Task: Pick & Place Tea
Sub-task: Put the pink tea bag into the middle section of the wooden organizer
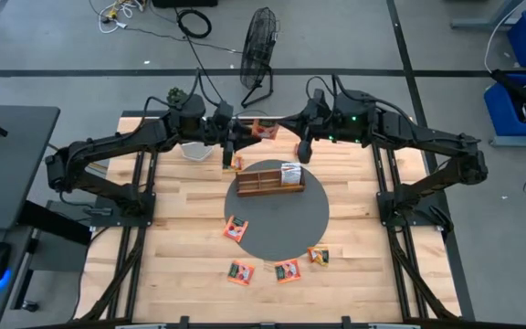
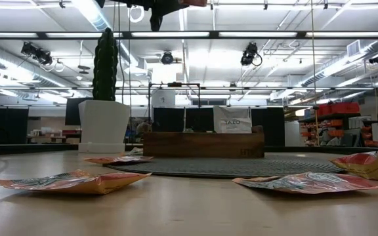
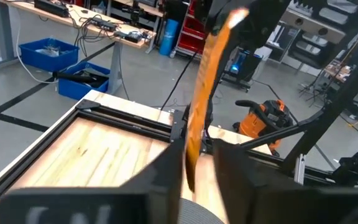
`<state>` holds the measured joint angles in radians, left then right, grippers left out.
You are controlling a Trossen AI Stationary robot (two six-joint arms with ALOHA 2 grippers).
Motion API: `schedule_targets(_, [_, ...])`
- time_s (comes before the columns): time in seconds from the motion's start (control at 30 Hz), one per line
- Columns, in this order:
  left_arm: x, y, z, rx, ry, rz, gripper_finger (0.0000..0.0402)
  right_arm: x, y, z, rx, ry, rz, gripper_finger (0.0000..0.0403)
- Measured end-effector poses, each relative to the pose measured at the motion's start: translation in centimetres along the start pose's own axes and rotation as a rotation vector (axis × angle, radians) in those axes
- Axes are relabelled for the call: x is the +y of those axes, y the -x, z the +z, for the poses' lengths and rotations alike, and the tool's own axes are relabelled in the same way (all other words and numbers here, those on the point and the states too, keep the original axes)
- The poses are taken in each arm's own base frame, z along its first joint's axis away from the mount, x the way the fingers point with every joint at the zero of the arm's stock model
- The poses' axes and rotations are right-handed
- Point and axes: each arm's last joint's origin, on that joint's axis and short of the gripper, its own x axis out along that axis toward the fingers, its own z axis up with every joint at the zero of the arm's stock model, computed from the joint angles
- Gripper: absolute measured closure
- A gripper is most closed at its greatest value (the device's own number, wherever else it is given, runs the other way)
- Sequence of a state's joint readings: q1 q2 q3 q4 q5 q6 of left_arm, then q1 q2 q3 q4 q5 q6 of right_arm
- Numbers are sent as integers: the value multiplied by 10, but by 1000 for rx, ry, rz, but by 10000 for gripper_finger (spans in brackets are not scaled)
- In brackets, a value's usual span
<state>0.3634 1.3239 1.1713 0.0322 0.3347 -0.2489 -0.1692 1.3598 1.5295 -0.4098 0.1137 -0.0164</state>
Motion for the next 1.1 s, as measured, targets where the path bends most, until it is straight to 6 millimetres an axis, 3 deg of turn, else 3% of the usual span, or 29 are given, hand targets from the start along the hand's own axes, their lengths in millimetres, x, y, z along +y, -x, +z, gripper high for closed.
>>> schedule_targets(0.13, [0,0,0,1,0,0,385,0,0,-1,13,-4,1,403])
schedule_targets(0.67, [0,0,0,1,-13,-3,391,1,8,-1,24,-23,81,388])
schedule_targets(0.87, [1,1,-5,55,-13,18,391,-4,24,0,108,-65,68,338])
schedule_targets(1.1, [2,1,-9,87,-45,34,391,-11,38,33,96,-103,72,251])
